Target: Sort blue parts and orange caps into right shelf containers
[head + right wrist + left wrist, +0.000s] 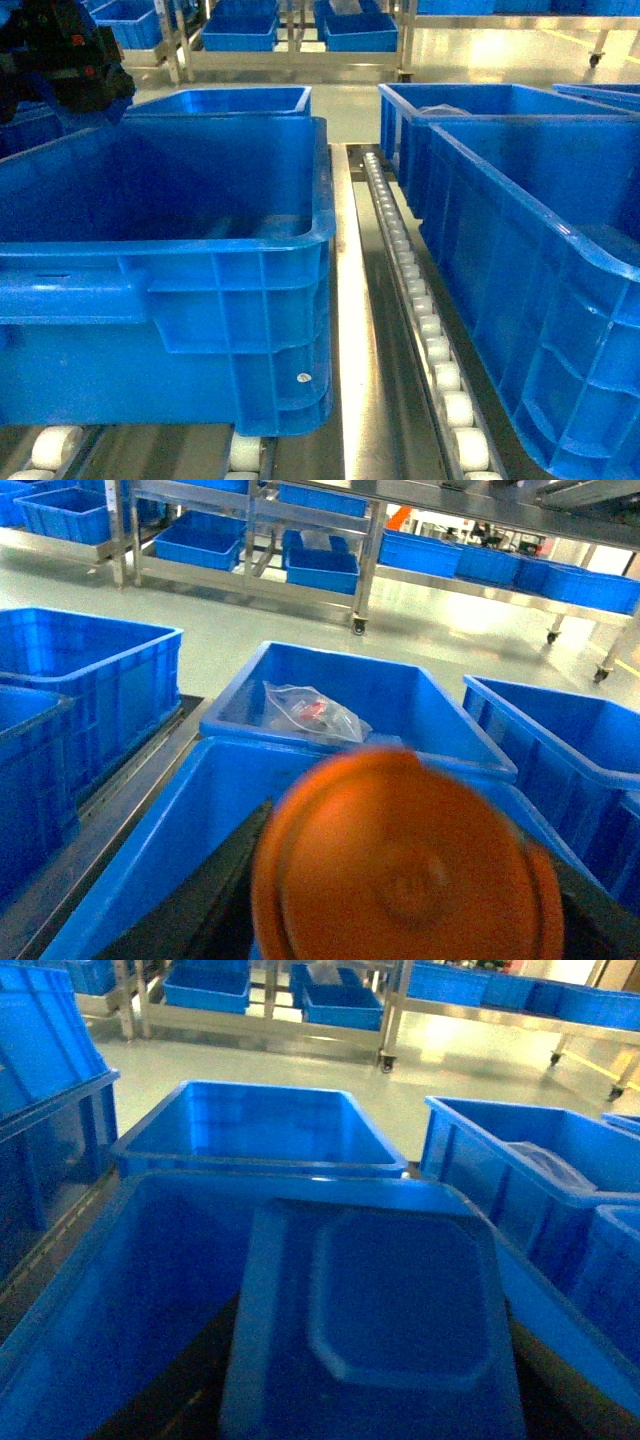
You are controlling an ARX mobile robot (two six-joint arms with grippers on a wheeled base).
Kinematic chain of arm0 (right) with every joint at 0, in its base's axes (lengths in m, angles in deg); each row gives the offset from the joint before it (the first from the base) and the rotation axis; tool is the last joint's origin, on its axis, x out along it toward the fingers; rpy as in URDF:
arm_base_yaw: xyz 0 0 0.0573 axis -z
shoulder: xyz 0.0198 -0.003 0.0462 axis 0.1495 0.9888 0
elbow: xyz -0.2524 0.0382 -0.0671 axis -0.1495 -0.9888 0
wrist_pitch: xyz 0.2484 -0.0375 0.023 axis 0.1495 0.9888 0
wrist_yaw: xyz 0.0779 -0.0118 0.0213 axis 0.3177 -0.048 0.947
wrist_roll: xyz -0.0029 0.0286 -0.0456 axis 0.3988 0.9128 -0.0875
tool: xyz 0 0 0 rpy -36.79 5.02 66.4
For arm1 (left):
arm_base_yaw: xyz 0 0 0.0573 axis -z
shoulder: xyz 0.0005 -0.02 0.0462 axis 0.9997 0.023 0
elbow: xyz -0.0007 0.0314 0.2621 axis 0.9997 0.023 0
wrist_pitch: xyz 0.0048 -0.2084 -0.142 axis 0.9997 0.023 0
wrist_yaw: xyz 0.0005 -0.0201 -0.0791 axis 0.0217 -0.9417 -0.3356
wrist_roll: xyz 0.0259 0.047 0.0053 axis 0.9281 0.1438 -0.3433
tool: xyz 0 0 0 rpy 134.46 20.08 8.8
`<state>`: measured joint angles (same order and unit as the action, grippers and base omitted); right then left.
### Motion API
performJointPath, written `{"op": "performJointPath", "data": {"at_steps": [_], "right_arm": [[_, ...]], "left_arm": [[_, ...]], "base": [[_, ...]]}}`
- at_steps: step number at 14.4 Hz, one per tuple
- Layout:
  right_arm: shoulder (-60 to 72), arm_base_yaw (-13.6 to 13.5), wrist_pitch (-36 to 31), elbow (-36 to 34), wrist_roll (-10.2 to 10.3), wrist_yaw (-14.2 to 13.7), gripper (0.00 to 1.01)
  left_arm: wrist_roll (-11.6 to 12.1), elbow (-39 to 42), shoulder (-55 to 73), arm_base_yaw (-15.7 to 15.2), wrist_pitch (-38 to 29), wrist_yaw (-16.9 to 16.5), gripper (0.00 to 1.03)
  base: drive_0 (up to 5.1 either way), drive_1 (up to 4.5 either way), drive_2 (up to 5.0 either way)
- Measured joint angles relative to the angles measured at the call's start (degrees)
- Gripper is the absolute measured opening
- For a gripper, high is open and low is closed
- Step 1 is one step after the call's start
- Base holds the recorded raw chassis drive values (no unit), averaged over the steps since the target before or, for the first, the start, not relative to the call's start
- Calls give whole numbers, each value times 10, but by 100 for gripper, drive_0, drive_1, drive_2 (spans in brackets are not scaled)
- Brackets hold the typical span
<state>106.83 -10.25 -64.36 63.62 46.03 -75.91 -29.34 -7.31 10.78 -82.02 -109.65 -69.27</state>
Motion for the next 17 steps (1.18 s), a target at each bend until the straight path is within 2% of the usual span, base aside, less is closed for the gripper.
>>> {"op": "performJointPath", "data": {"at_steps": [2, 3, 4, 5, 6, 8, 9, 10, 11, 12, 14, 17], "right_arm": [[3, -6, -4, 0, -5, 2, 73], [4, -6, -4, 0, -6, 2, 74], [8, -6, -9, -1, -9, 2, 82], [13, -6, -17, -3, -9, 3, 95], [15, -4, -27, -10, -9, 3, 99], [13, 3, -38, -31, -5, 4, 98], [13, 6, -38, -32, -4, 4, 98], [9, 8, -27, -32, 7, 8, 96], [-14, 13, -17, -58, 38, 17, 83], [-50, 14, -25, -103, 59, 17, 71], [-110, 14, -40, -170, 77, 17, 43], [-188, 14, -34, -252, 80, 17, 4]], "left_arm": [[0, 8, -6, 0, -16, -15, 67], [0, 10, -8, 0, -16, -17, 69], [1, 18, -12, 0, -19, -23, 76], [0, 36, -18, 0, -35, -31, 89], [-2, 51, -24, -3, -48, -34, 100], [-11, 92, -63, -9, -64, -59, 98], [-14, 94, -67, -9, -67, -62, 98], [-11, 94, -65, -9, -61, -56, 97], [14, 113, -76, -3, -69, 17, 86], [33, 156, -110, -7, -75, 54, 73], [47, 219, -166, -21, -85, 56, 47], [48, 292, -245, -36, -74, 34, 9]], "base": [[0, 0, 0], [0, 0, 0], [0, 0, 0], [0, 0, 0], [0, 0, 0], [0, 0, 0], [0, 0, 0], [0, 0, 0], [0, 0, 0], [0, 0, 0], [0, 0, 0], [0, 0, 0]]}}
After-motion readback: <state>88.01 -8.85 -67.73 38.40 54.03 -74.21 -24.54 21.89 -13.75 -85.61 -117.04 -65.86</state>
